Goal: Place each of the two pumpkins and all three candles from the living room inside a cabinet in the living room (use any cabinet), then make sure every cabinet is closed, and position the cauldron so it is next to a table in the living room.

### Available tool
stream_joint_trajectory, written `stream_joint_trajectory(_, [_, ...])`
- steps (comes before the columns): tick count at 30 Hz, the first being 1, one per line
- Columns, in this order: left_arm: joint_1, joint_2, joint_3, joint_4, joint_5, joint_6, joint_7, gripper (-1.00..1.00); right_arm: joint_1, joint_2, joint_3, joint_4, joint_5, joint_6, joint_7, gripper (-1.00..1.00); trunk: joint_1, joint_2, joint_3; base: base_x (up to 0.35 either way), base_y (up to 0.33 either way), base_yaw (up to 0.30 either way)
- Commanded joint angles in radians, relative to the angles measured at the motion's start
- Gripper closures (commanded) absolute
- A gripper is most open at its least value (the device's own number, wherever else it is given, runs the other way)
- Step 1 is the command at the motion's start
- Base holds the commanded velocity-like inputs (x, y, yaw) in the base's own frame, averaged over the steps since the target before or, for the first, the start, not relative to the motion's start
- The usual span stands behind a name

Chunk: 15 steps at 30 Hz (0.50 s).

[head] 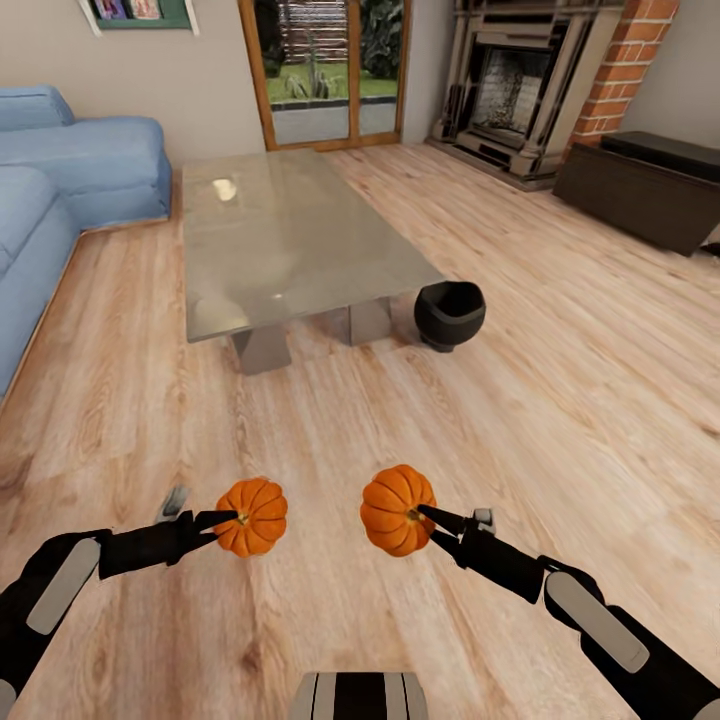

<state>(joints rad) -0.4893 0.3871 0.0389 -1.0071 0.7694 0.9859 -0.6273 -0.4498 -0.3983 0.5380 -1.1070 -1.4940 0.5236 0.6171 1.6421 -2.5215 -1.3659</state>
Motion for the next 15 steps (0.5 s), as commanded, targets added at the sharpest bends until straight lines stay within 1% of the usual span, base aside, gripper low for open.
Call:
stream_joint_trajectory(1, [0.0,0.0,0.002,-0.001,0.006,0.007,-0.003,1.0,-0.001,-0.001,0.002,0.002,-0.015,0.007,0.0,1.0,-0.001,0.0,0.004,0.0,0.0,-0.279])
stream_joint_trajectory(6, [0.0,0.0,0.001,-0.001,0.006,0.007,-0.003,1.0,-0.001,-0.001,0.002,0.011,-0.015,0.007,0.0,1.0,-0.003,0.001,0.026,0.0,0.0,-0.279])
stream_joint_trajectory(10, [0.0,-0.008,-0.004,-0.001,0.005,0.007,-0.003,1.0,-0.001,-0.002,0.002,0.016,-0.014,0.008,-0.002,1.0,-0.005,0.002,0.043,0.0,0.0,-0.279])
stream_joint_trajectory(15, [0.0,-0.01,-0.007,-0.001,0.004,0.007,-0.003,1.0,-0.001,-0.002,0.002,0.02,-0.011,0.008,-0.01,1.0,-0.007,0.003,0.065,0.0,0.0,-0.279])
